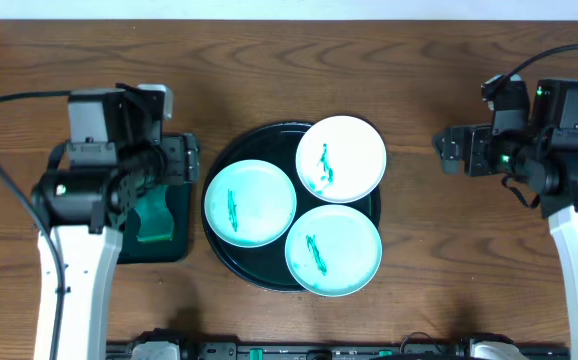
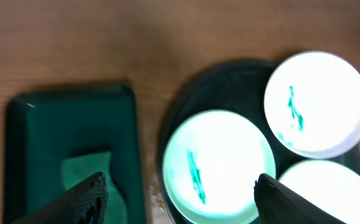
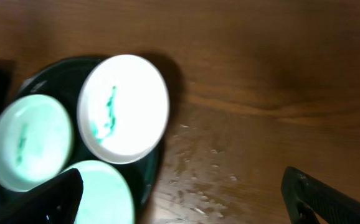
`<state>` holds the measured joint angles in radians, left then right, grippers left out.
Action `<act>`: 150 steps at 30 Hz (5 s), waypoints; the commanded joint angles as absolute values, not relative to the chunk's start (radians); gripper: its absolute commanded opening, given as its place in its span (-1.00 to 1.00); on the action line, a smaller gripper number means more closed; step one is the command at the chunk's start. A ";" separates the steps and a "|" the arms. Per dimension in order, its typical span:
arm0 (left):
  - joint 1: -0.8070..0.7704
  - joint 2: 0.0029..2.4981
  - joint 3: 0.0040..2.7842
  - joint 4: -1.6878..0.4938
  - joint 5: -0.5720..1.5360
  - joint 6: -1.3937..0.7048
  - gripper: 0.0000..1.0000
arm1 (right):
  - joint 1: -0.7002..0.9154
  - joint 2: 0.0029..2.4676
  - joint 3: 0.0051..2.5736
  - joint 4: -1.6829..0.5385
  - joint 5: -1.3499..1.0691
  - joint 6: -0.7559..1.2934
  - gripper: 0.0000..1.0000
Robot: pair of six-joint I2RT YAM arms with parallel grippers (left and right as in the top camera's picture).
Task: Clean dirty plates on tray and stack at the side
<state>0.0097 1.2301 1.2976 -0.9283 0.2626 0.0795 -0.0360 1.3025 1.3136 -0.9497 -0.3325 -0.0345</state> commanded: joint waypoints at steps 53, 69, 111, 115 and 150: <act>0.246 1.415 1.301 -1.058 0.010 -0.170 0.52 | 0.657 2.128 1.493 -0.713 -0.263 0.523 -0.65; 0.246 1.640 1.285 -1.056 0.010 -0.120 0.34 | 0.671 2.153 1.493 -0.691 -0.244 0.527 -0.98; 0.245 1.827 1.321 -1.012 0.183 -0.015 -0.85 | 0.671 2.153 1.493 -0.676 -0.249 0.508 -0.98; 0.245 1.750 1.321 -1.008 0.183 -0.015 -0.86 | 0.671 2.153 1.493 -0.672 -0.252 0.508 -0.98; 0.179 1.541 1.242 -0.925 0.266 -0.112 -0.86 | 0.660 2.153 1.493 -0.670 -0.273 0.501 -0.98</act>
